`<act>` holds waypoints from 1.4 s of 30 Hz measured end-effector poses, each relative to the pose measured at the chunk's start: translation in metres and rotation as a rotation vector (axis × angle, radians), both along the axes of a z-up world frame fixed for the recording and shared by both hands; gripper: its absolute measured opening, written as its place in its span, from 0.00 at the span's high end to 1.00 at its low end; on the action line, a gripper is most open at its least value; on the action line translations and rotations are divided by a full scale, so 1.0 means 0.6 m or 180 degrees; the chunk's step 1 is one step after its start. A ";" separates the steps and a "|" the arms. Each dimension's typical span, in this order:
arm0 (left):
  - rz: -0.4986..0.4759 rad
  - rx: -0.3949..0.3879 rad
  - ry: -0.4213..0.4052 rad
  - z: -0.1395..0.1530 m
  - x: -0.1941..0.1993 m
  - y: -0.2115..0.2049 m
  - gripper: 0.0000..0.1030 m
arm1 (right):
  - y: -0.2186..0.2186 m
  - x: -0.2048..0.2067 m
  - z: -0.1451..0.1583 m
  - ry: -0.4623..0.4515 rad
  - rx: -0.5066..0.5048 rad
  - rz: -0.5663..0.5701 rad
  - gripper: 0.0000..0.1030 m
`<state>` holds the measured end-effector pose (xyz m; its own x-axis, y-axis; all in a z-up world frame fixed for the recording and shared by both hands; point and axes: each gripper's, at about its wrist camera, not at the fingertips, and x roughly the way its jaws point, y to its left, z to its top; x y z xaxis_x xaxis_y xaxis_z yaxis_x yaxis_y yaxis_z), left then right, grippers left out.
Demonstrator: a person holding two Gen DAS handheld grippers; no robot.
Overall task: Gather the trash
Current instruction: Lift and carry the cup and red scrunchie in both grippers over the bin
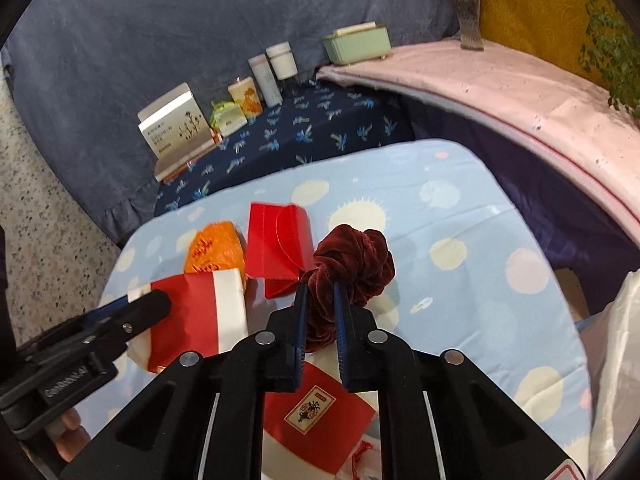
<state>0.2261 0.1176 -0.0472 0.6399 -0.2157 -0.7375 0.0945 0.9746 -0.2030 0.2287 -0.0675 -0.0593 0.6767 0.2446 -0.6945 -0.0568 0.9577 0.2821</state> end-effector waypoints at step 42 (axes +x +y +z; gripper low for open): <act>-0.1709 0.0127 -0.0207 0.063 -0.187 -0.549 0.58 | -0.439 -0.375 0.065 -0.0319 -0.0020 -0.1514 0.88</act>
